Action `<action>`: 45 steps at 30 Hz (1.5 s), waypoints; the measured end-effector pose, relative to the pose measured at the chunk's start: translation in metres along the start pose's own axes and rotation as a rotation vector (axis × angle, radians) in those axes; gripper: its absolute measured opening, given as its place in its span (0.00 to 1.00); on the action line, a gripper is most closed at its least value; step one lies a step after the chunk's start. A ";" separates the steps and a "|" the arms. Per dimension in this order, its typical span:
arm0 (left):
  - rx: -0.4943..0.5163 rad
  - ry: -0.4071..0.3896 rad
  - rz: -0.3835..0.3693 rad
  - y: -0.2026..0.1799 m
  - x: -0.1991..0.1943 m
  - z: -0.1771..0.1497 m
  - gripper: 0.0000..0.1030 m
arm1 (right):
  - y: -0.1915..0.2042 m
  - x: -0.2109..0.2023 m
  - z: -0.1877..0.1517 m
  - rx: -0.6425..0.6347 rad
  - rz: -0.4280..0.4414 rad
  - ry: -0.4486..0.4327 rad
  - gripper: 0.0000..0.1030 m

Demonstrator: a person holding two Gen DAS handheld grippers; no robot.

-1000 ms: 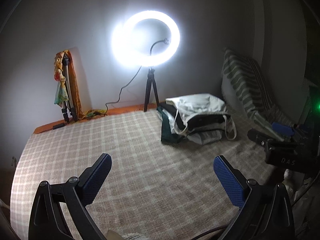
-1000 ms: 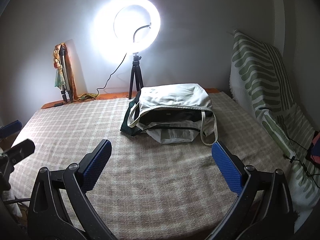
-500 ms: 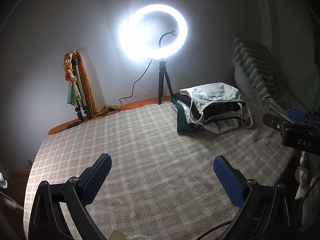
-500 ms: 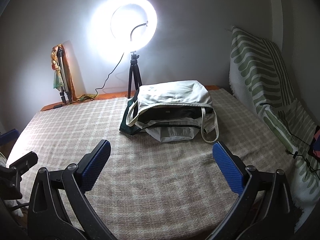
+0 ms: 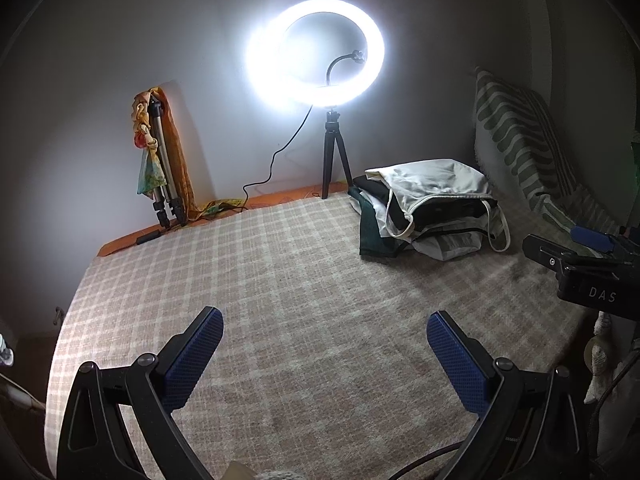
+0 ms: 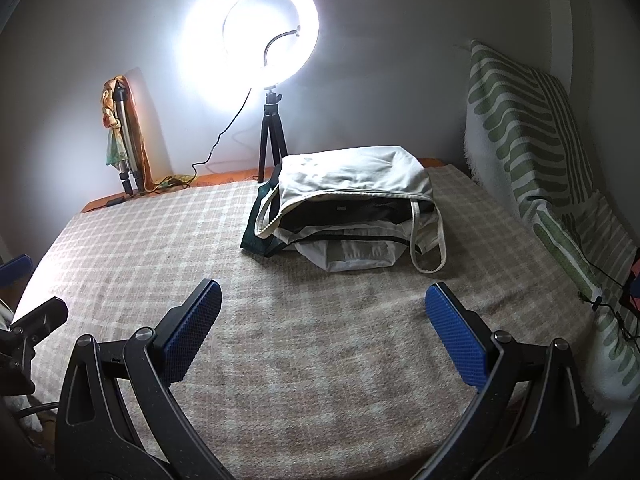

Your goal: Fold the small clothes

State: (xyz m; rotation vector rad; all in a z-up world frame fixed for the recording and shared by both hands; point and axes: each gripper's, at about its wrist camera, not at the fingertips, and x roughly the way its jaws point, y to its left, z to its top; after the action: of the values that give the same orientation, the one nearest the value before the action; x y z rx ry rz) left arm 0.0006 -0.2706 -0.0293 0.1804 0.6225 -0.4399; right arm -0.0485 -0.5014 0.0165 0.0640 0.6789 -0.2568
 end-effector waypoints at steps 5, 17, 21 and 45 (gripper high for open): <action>0.003 -0.003 0.005 0.000 0.000 0.000 0.99 | 0.001 0.002 0.001 -0.001 0.003 0.001 1.00; 0.002 -0.009 0.012 -0.001 -0.002 -0.001 0.99 | 0.003 0.005 0.000 -0.002 0.009 0.006 1.00; 0.004 -0.010 0.012 0.000 -0.002 0.000 0.99 | 0.005 0.004 0.000 -0.002 0.007 0.007 1.00; 0.001 -0.012 0.013 0.000 -0.003 0.000 0.99 | 0.007 0.012 -0.001 -0.012 0.033 0.015 1.00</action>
State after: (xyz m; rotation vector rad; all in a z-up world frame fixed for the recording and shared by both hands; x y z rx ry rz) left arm -0.0015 -0.2695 -0.0273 0.1826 0.6093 -0.4287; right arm -0.0380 -0.4973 0.0079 0.0655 0.6942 -0.2203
